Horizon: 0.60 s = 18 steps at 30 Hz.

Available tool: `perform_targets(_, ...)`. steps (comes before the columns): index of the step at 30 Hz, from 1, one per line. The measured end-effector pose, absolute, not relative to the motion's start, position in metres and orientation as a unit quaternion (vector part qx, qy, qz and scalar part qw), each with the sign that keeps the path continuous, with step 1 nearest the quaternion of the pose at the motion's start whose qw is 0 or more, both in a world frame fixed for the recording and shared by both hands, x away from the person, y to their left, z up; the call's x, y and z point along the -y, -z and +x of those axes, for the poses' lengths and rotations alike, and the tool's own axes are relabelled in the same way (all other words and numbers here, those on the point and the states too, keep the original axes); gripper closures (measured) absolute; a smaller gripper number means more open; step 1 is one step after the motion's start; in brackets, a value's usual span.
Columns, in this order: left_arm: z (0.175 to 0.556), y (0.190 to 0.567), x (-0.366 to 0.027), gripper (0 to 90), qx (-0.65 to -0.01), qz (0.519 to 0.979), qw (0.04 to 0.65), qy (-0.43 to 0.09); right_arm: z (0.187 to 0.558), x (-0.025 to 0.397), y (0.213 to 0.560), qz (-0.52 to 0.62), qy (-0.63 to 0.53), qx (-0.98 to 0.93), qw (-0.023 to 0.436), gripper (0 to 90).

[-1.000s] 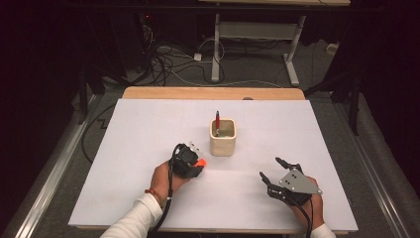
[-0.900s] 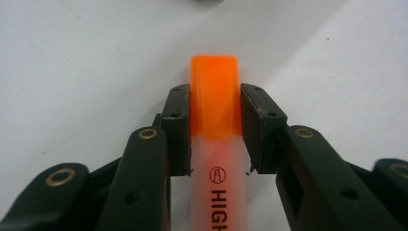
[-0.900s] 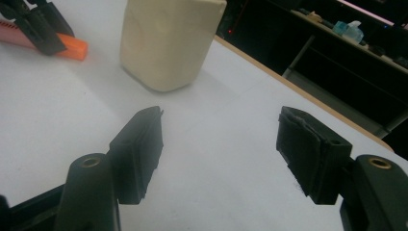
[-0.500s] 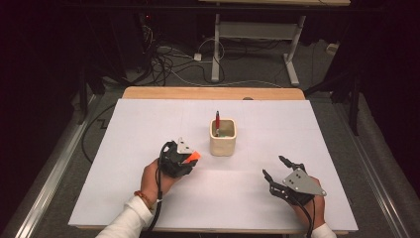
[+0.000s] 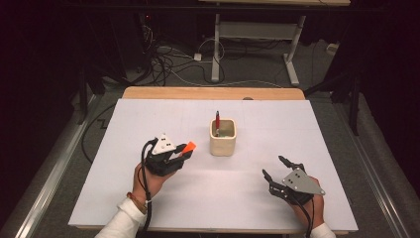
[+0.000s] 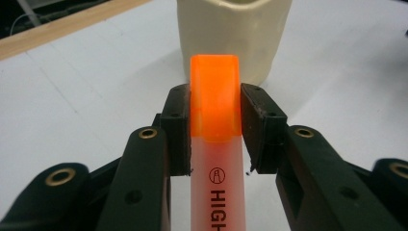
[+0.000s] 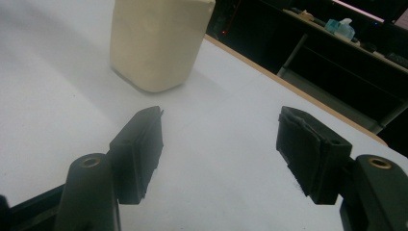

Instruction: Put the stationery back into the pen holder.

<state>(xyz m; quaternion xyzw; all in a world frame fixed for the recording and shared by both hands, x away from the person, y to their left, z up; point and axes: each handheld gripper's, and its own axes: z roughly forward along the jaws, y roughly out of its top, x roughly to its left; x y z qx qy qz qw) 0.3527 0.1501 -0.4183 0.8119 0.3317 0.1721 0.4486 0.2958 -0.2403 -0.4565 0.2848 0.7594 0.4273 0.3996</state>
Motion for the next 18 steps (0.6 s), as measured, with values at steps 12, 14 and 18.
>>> perform_targets(12,0.3537,0.4121,-0.1471,64.2,-0.295,0.795,0.496,-0.190,0.2950,0.2406,0.4560,0.283,-0.438,-0.759,0.390,31.3)
perform_targets(14,0.3554,0.4122,-0.1465,64.2,-0.293,0.791,0.503,-0.188,0.2963,0.2419,0.4559,0.291,-0.450,-0.757,0.374,31.1)
perform_targets(18,0.3582,0.4126,-0.1444,64.2,-0.290,0.787,0.511,-0.187,0.2983,0.2442,0.4555,0.301,-0.461,-0.753,0.361,30.9)
